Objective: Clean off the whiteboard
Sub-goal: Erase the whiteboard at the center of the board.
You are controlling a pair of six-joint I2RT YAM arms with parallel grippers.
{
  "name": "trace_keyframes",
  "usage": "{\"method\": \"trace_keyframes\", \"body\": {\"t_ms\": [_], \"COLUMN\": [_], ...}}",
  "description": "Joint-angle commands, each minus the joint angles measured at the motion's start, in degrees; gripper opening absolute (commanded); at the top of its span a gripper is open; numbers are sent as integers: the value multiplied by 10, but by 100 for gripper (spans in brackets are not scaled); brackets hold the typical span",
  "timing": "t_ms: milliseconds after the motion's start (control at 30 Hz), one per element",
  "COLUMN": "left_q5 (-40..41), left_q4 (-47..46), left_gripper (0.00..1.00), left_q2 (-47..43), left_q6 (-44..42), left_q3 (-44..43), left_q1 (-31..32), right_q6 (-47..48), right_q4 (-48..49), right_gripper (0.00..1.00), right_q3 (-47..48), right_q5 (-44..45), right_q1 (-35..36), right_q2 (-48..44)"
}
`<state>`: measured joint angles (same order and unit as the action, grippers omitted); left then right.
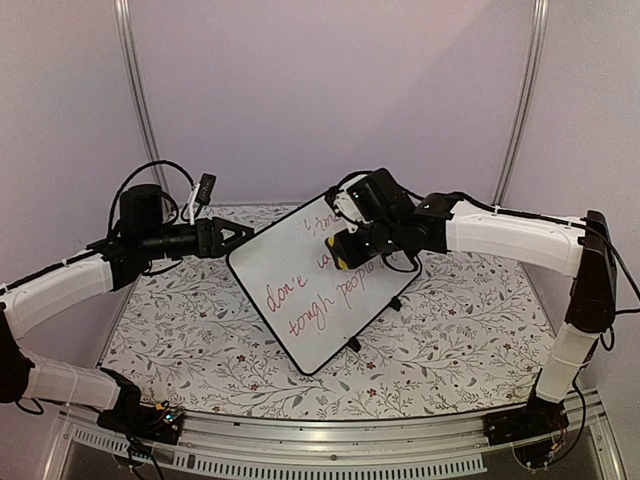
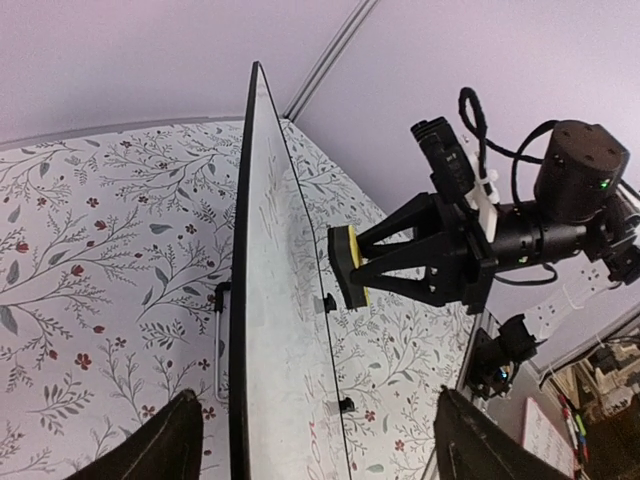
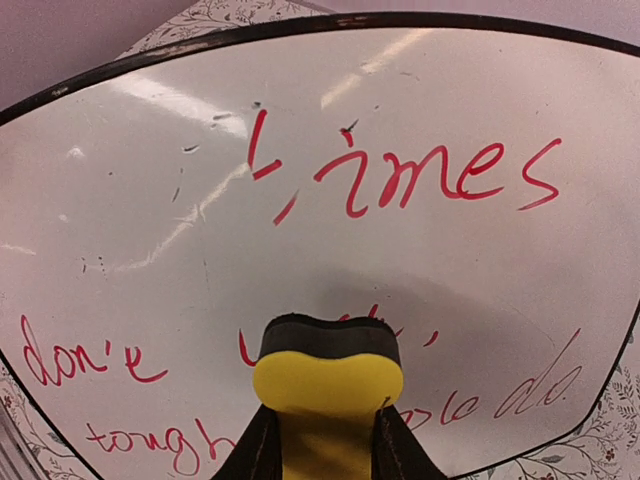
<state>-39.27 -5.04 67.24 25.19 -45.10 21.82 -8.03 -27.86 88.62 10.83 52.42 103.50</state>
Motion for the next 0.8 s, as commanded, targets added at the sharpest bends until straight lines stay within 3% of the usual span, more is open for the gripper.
{"method": "trace_keyframes", "body": {"t_ms": [0,133,367,533,767], "left_q5": [19,38,68,80,74], "left_q4": [0,25,110,169,98], "left_gripper": [85,99,100,100,100], "left_q2": [-13,-9,2,66,77], "left_q6": [-4,-1,18,-25,-21], "left_q3": [-12,-34,-145,-230,-186], "left_q1": [-5,-13,-12,-14,-26], "right_q6": [1,5,11,10,6], "right_q4": [35,57,44,15,-19], "right_gripper": [28,28,28,28,28], "right_q3": [-36,-65,-43,-1,40], "right_q5": [-6,-14,-11,-8,16], "right_q1": [-4,-4,-4,-4,-4], "right_q2": [-49,-78,-82,-64,-59]}}
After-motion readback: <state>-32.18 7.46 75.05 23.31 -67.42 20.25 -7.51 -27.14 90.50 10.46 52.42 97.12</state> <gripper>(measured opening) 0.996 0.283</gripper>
